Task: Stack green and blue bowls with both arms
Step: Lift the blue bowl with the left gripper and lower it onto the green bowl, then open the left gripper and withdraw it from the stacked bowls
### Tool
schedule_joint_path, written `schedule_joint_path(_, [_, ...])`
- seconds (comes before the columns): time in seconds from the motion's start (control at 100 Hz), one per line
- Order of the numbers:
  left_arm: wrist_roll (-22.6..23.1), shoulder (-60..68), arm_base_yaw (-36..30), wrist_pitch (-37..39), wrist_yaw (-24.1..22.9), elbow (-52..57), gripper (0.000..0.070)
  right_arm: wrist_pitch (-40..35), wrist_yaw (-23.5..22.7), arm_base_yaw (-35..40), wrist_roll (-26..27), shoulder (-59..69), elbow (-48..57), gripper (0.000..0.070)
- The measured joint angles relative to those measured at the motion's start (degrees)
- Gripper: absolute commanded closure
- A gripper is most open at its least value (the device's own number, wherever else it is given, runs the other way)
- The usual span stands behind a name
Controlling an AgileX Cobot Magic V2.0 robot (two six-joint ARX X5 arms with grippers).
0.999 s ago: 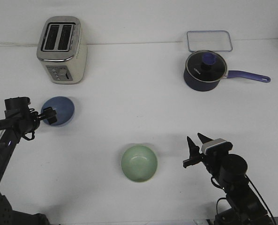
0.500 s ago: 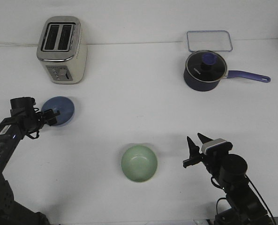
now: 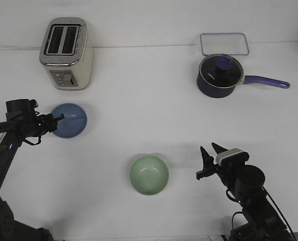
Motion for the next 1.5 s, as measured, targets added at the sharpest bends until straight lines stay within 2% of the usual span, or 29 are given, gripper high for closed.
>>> schedule_joint_path(0.17, [0.15, -9.9, -2.84, -2.56, 10.23, 1.2, 0.0686, -0.15, 0.02, 0.0, 0.0, 0.02, 0.0, 0.0413])
schedule_joint_path(0.25, [0.17, -13.27, -5.95, -5.53, 12.11, 1.27, 0.0685, -0.35, 0.02, 0.0, 0.0, 0.02, 0.0, 0.0413])
schedule_joint_path(0.4, [0.63, -15.61, -14.88, -7.8, 12.11, 1.25, 0.0686, -1.44, 0.0, 0.0, 0.0, 0.02, 0.0, 0.0413])
schedule_joint_path(0.62, [1.88, -14.12, -33.94, -10.91, 11.85, 1.25, 0.0686, -1.46, -0.04, 0.0, 0.0, 0.02, 0.0, 0.0413])
schedule_joint_path(0.769, [3.37, -11.21, -43.74, -10.91, 6.38, 1.25, 0.0686, -1.49, -0.04, 0.0, 0.0, 0.02, 0.0, 0.0413])
schedule_joint_path(0.929, [4.09, -6.4, -47.65, -11.41, 5.27, 1.25, 0.0686, -1.49, -0.04, 0.0, 0.0, 0.02, 0.0, 0.0413])
schedule_joint_path(1.239, [5.9, 0.37, -50.31, -9.88, 4.85, 1.22, 0.068, -1.49, -0.04, 0.0, 0.0, 0.02, 0.0, 0.0413])
schedule_joint_path(1.289, [6.01, 0.46, -50.23, -9.53, 4.79, 1.22, 0.0617, -1.49, -0.04, 0.0, 0.0, 0.02, 0.0, 0.0413])
schedule_joint_path(1.379, [6.01, 0.46, -50.21, -8.9, 4.83, 1.22, 0.0353, -1.49, -0.04, 0.0, 0.0, 0.02, 0.0, 0.0413])
schedule_joint_path(1.389, [6.03, 0.46, -50.21, -8.85, 4.83, 1.22, 0.0307, -1.49, -0.04, 0.0, 0.0, 0.02, 0.0, 0.0413])
schedule_joint_path(1.419, [6.03, 0.46, -50.21, -8.76, 4.83, 1.22, 0.0239, -1.49, -0.04, 0.0, 0.0, 0.02, 0.0, 0.0414])
schedule_joint_path(1.499, [6.16, 0.46, -50.21, -8.52, 4.92, 1.22, 0.0208, -1.49, -0.04, 0.0, 0.0, 0.02, 0.0, 0.0414])
